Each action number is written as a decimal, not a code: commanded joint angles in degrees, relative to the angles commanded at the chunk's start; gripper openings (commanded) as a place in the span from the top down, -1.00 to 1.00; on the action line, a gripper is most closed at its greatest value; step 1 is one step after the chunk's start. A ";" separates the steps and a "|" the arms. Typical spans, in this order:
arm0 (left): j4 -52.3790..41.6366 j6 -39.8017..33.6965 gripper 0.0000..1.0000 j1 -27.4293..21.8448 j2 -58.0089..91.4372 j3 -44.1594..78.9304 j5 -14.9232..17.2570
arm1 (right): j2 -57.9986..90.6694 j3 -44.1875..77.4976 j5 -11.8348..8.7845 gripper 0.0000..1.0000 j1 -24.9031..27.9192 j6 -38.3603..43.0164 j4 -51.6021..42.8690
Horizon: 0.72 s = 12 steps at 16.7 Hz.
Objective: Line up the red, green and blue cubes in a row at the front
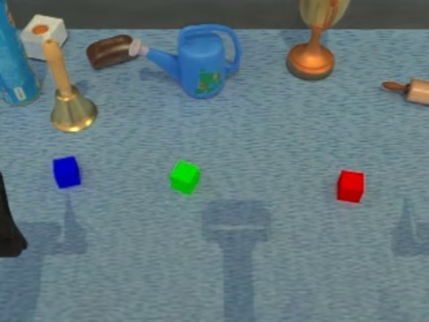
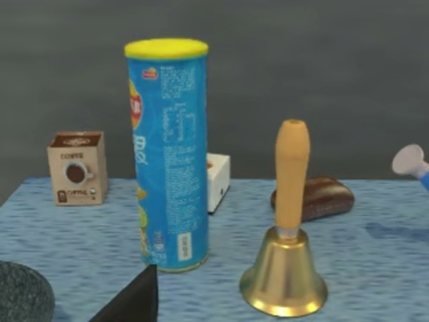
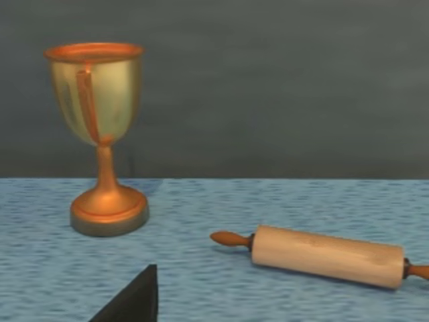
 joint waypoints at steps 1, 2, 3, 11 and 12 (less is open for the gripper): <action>0.00 0.00 -1.00 0.00 0.00 0.00 0.00 | 0.00 0.00 0.00 -1.00 0.00 0.00 0.00; 0.00 0.00 -1.00 0.00 0.00 0.00 0.00 | 0.00 0.00 0.00 -1.00 0.00 0.00 0.00; 0.00 0.00 -1.00 0.00 0.00 0.00 0.00 | 0.57 0.56 -0.04 -1.00 0.16 0.20 -0.38; 0.00 0.00 -1.00 0.00 0.00 0.00 0.00 | 27.00 23.51 -0.12 -1.00 5.03 7.69 -15.82; 0.00 0.00 -1.00 0.00 0.00 0.00 0.00 | 32.93 27.78 -0.09 -1.00 5.90 9.07 -18.82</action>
